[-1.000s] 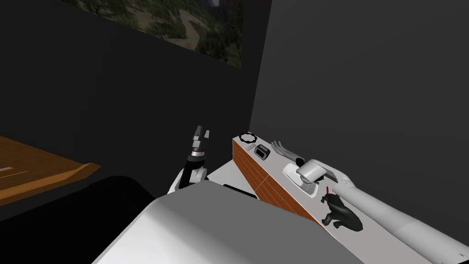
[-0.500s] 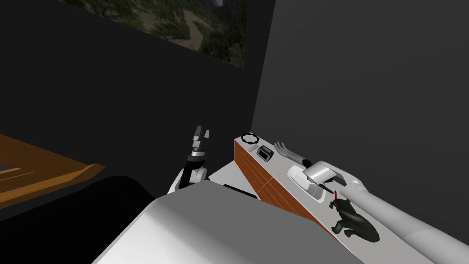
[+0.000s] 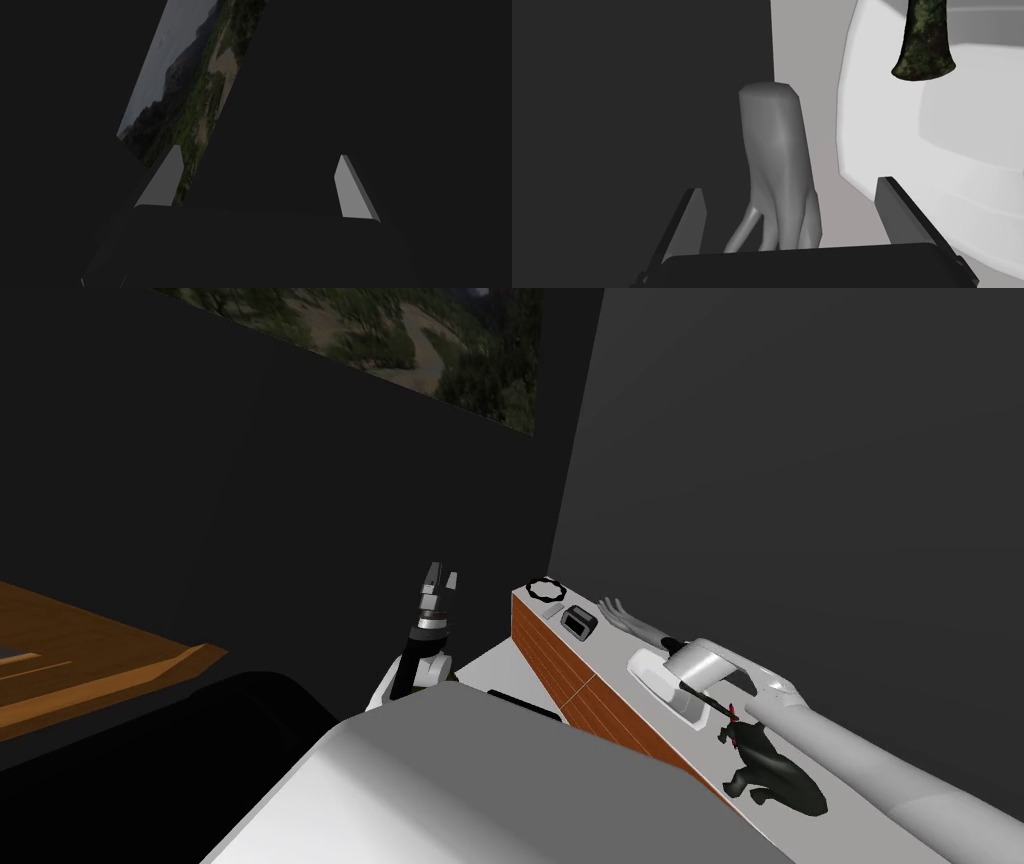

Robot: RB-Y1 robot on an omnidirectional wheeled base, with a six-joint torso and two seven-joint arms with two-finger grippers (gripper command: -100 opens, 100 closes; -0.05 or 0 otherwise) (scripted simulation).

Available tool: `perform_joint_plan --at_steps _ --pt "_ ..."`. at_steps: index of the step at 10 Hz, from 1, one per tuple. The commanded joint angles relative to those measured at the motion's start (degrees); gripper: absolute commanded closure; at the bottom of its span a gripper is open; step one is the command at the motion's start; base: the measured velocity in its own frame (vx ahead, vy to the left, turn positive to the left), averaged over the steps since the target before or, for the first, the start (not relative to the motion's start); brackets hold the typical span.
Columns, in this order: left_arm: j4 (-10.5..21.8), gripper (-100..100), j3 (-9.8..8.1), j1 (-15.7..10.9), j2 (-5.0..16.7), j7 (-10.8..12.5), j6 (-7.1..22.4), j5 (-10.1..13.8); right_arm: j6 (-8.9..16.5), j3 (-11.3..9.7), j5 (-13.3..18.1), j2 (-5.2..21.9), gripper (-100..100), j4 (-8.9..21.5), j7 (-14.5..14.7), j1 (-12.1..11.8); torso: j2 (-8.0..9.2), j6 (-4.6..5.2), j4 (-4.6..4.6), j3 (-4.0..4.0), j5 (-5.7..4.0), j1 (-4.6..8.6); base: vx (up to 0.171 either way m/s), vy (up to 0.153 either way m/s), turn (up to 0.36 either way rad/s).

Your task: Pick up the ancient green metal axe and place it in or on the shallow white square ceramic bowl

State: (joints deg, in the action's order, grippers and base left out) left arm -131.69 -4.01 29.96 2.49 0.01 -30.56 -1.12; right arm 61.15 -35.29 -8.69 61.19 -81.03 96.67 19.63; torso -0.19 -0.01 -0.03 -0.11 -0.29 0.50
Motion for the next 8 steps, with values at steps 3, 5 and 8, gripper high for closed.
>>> perform_joint_plan --at_steps 3,5,8 --pt "0.0 0 0.01 0.0 -0.01 0.0 0.0 0.0 -6.89 4.94 6.33 0.79 -100 3.88 -5.99 -2.6 -0.11 -0.01 -0.02 -0.06 0.12 -0.48 0.028 0.107 0.042" --pt "0.0 0 0.0 0.0 0.0 0.0 0.0 0.0 -10.83 4.94 9.88 0.79 -100 3.88 -9.31 -2.6 -0.07 -0.01 -0.02 -0.05 0.04 -0.12 0.006 -0.005 0.002" --pt "0.0 0 0.0 0.0 0.0 0.0 0.0 0.0 -11.38 4.94 14.7 0.79 -100 3.88 -12.0 -2.6 0.0 0.0 0.0 0.0 -0.01 0.02 -0.002 -0.008 0.002"
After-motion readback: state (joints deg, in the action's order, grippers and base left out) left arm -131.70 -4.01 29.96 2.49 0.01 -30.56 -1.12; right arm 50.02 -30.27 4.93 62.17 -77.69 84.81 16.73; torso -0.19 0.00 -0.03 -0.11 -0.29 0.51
